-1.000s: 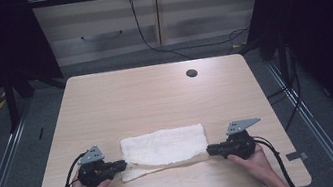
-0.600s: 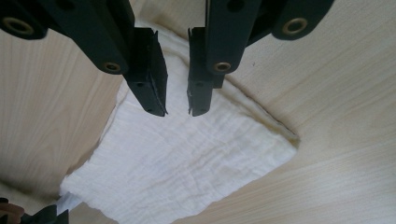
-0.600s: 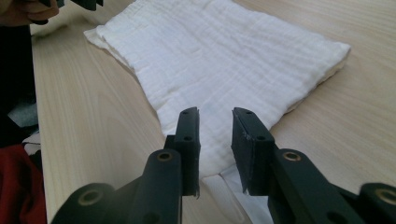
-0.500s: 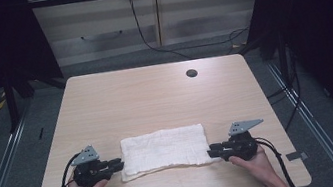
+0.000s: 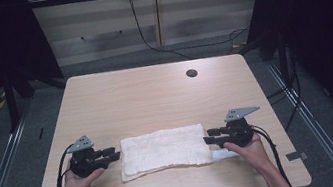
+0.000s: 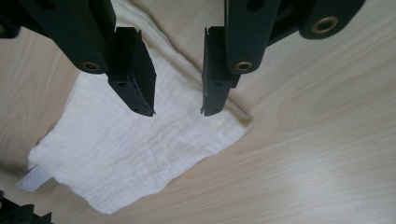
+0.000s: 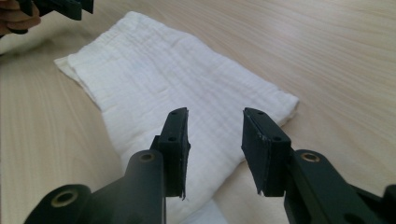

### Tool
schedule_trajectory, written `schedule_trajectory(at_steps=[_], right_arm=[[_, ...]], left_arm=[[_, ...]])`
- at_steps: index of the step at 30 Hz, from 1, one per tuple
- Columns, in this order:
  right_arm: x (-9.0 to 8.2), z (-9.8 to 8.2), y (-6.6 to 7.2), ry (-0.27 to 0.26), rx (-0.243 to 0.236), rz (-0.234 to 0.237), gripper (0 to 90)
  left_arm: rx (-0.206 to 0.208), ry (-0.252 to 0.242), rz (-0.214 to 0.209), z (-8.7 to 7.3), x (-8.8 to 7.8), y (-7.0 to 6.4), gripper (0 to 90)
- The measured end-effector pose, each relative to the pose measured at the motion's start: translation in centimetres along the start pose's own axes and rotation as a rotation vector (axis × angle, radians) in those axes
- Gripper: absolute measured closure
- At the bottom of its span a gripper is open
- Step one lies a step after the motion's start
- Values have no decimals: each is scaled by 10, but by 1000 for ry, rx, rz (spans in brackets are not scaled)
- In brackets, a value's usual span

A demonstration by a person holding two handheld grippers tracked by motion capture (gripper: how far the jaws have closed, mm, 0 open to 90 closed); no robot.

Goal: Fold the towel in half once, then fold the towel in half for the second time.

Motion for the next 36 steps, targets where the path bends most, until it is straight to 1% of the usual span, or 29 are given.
schedule_trajectory(at_steps=[1,2,4,5,6,7,8,9,11,13,14,15,17,18,19,20,22,23,24,26,27,28,29,30,31,32,33,34,36], right_arm=[[2,1,-3,5,1,-7,608],[4,2,-6,8,2,-17,608],[7,5,-11,18,5,-21,608],[9,6,-13,21,2,-30,609],[11,8,-15,22,5,-32,609],[13,10,-17,21,3,-33,609],[15,12,-18,17,6,-36,608],[16,13,-20,13,7,-36,608],[19,16,-22,3,10,-36,610],[24,18,-24,9,8,-40,613],[27,19,-26,15,3,-45,613],[29,20,-28,18,8,-45,614],[34,23,-32,25,16,-46,618],[37,24,-34,28,15,-44,620],[40,26,-36,36,15,-44,622],[43,27,-38,45,10,-57,623],[50,30,-42,50,20,-49,623],[53,31,-45,56,24,-60,621],[56,31,-47,59,31,-57,620],[62,30,-50,80,44,-50,610],[65,29,-51,93,37,-54,603],[68,28,-51,107,43,-48,591],[70,27,-52,115,33,-44,581],[71,26,-51,122,37,-55,567],[72,26,-51,121,38,-54,567],[73,25,-51,113,48,-45,567],[73,24,-52,117,48,-48,567],[74,23,-52,120,44,-47,571],[75,23,-52,122,43,-43,579]], left_arm=[[-2,-11,0,2,1,2,641],[-10,-8,-2,4,1,5,641],[-18,-13,8,7,1,8,632],[-26,-22,11,10,1,10,632],[-30,-41,13,12,0,12,632],[-36,-44,11,15,1,14,632],[-32,-38,22,17,2,16,630],[-35,-43,35,19,4,18,626],[-50,-59,24,23,7,23,624],[-54,-40,33,25,12,27,623],[-53,-35,30,25,15,29,622],[-61,-30,23,26,18,32,621],[-66,-25,24,26,24,36,620],[-77,-20,25,25,28,37,620],[-61,-5,32,24,32,38,621],[-53,14,43,23,36,39,621],[-62,27,41,21,41,42,619],[-69,36,42,20,42,43,616],[-75,35,40,19,44,44,610],[-73,60,38,20,47,46,599],[-76,61,37,20,48,47,595],[-76,63,30,21,50,48,590],[-75,58,31,22,50,48,589],[-76,49,33,23,51,48,589],[-69,50,29,23,52,47,589],[-62,61,35,22,54,46,589],[-59,74,38,22,55,45,589],[-60,76,31,21,57,45,589],[-49,88,32,21,59,43,587]])
Point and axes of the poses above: each handheld gripper's, and its own axes: x roughly forward along the jaws, z roughly out of its top, y roughly to its left, the point moved 1 cm from there along x, roughly forward along the jaws, and after that the axes turned 2 degrees about -z, right-handed, at the moved point
